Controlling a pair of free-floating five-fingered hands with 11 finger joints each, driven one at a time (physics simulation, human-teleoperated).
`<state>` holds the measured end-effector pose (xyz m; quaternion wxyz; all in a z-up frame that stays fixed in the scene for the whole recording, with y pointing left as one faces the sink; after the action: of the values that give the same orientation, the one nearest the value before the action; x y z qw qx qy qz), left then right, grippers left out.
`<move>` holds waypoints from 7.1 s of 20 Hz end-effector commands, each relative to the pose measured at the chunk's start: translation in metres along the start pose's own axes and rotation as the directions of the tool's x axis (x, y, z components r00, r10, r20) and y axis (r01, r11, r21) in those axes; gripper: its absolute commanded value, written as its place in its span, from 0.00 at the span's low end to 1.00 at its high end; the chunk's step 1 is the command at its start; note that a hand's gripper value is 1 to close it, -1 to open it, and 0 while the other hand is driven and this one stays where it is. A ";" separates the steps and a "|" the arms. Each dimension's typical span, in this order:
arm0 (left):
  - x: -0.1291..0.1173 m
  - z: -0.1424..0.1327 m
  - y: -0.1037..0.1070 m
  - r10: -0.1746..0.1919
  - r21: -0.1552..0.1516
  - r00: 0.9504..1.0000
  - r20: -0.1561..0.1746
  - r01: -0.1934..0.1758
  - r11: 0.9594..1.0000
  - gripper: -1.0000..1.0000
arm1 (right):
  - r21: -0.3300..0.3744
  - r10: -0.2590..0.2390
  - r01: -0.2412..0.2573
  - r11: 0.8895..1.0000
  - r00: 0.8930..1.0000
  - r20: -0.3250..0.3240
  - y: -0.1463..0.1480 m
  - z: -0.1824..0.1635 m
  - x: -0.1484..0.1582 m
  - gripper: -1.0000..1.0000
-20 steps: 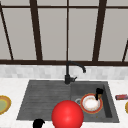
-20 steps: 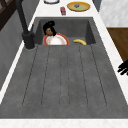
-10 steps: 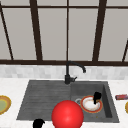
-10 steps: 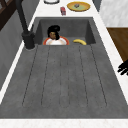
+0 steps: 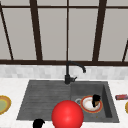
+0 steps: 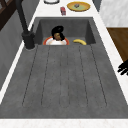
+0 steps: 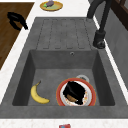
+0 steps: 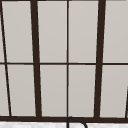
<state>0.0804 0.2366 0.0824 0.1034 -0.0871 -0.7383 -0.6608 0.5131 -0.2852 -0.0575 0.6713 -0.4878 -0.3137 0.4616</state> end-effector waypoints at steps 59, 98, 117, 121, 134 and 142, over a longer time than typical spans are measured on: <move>0.000 0.000 0.000 0.000 0.000 1.000 0.000 0.000 1.000 0.50 | -0.034 0.099 -0.095 0.995 0.981 0.165 -0.179 0.248 -0.108 1.00; 0.000 0.000 0.000 0.000 0.000 1.000 0.000 0.000 1.000 0.50 | 0.031 0.070 -0.075 0.997 0.988 0.139 -0.348 0.317 -0.307 1.00; 0.000 0.000 0.000 0.000 0.000 1.000 0.000 0.000 1.000 0.50 | 0.028 0.087 -0.091 0.996 0.989 0.119 -0.263 0.232 -0.398 1.00; 0.000 0.000 0.000 0.000 0.000 1.000 0.000 0.000 1.000 0.50 | 0.028 0.103 -0.106 0.994 0.990 0.095 -0.230 0.228 -0.410 1.00; 0.000 0.000 0.000 0.000 0.000 1.000 0.000 0.000 1.000 0.50 | -0.025 0.081 -0.079 0.997 0.991 0.107 -0.136 0.161 -0.428 1.00; 0.000 0.000 0.000 0.000 0.000 1.000 0.000 0.000 1.000 0.50 | -0.060 0.053 -0.045 0.997 0.990 0.128 -0.111 0.141 -0.433 1.00</move>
<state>0.0803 0.2366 0.0824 0.1034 -0.0871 -0.7383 -0.6608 0.2531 -0.6430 0.1166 0.6343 -0.4675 -0.3403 0.5132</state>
